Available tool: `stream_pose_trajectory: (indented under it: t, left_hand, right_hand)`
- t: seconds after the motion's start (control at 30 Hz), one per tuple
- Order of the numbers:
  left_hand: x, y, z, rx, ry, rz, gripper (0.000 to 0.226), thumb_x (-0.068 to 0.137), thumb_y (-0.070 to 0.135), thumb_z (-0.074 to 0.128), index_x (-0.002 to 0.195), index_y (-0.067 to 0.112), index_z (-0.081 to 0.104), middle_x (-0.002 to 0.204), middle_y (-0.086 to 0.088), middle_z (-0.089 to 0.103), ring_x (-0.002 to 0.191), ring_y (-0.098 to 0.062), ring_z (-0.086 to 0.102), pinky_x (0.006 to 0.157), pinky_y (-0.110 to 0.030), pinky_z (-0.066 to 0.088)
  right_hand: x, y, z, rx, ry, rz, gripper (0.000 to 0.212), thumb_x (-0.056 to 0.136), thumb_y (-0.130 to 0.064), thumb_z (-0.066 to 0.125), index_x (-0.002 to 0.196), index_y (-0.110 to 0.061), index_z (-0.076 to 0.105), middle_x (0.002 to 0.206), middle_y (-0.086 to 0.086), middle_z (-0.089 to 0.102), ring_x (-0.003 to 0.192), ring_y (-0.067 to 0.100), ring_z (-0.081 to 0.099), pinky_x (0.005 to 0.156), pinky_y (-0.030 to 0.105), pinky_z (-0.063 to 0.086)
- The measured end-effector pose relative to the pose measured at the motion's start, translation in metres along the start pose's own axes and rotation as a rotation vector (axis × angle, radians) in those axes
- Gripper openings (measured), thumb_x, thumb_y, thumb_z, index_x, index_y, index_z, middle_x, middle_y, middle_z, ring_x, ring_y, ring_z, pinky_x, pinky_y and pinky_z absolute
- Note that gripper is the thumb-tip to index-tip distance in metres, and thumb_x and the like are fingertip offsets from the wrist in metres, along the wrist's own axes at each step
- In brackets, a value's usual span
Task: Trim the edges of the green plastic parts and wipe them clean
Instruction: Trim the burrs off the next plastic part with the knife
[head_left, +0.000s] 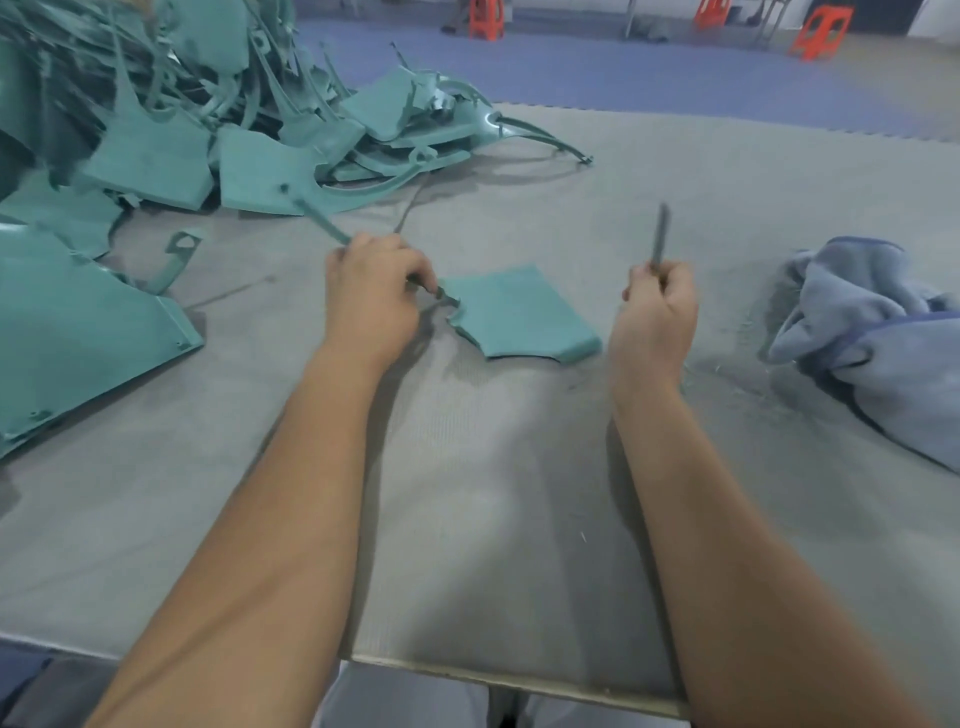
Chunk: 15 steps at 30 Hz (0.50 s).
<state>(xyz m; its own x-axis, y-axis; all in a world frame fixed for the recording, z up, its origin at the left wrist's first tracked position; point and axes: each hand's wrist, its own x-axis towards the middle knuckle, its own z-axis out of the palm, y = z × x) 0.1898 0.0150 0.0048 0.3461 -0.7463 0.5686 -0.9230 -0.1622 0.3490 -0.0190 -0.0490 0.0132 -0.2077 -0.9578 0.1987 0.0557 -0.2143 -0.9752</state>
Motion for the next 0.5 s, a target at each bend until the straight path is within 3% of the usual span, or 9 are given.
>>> stream_pose_trajectory:
  t: [0.1, 0.17, 0.27, 0.37, 0.5]
  left_hand:
    - [-0.002, 0.017, 0.008, -0.145, -0.079, 0.189, 0.029, 0.065, -0.012, 0.063, 0.065, 0.017, 0.065, 0.079, 0.002, 0.067, 0.084, -0.024, 0.053, 0.078, -0.038, 0.039]
    - [-0.002, 0.024, 0.011, -0.234, -0.079, 0.267, 0.029, 0.059, -0.016, 0.06, 0.06, 0.012, 0.062, 0.074, -0.003, 0.066, 0.078, -0.026, 0.054, 0.075, -0.039, 0.041]
    - [-0.003, 0.03, 0.01, -0.331, 0.046, 0.297, 0.026, 0.055, -0.019, 0.056, 0.057, 0.006, 0.061, 0.07, -0.006, 0.068, 0.074, -0.027, 0.059, 0.077, -0.037, 0.042]
    - [-0.004, 0.031, 0.009, -0.359, 0.172, 0.29, 0.024, 0.056, -0.021, 0.059, 0.057, 0.003, 0.061, 0.071, -0.006, 0.069, 0.075, -0.019, 0.058, 0.077, -0.026, 0.04]
    - [-0.003, 0.031, 0.009, -0.385, 0.212, 0.236, 0.018, 0.067, -0.014, 0.063, 0.063, 0.003, 0.064, 0.083, -0.003, 0.071, 0.088, -0.022, 0.062, 0.086, -0.024, 0.041]
  right_hand:
    - [0.013, 0.001, -0.015, -0.139, 0.008, -0.033, 0.025, 0.099, -0.015, 0.038, 0.076, -0.024, 0.04, 0.067, -0.007, 0.047, 0.055, 0.001, 0.042, 0.055, 0.015, 0.034]
    - [0.022, 0.005, -0.024, -0.33, -0.051, -0.049, 0.018, 0.098, -0.018, 0.04, 0.081, -0.02, 0.046, 0.067, -0.006, 0.05, 0.058, -0.002, 0.046, 0.052, 0.012, 0.033]
    - [0.031, 0.01, -0.032, -0.498, -0.214, 0.031, 0.018, 0.094, -0.028, 0.051, 0.084, -0.015, 0.058, 0.072, -0.002, 0.055, 0.071, 0.014, 0.051, 0.06, 0.026, 0.038]
    - [0.032, 0.006, -0.033, -0.424, -0.268, 0.076, 0.029, 0.085, -0.04, 0.064, 0.094, -0.012, 0.067, 0.078, -0.004, 0.063, 0.071, 0.011, 0.058, 0.062, 0.026, 0.044]
    - [0.027, -0.004, -0.04, -0.082, -0.428, 0.231, 0.025, 0.072, -0.031, 0.073, 0.08, -0.008, 0.07, 0.071, 0.004, 0.068, 0.063, 0.018, 0.064, 0.058, 0.026, 0.048]
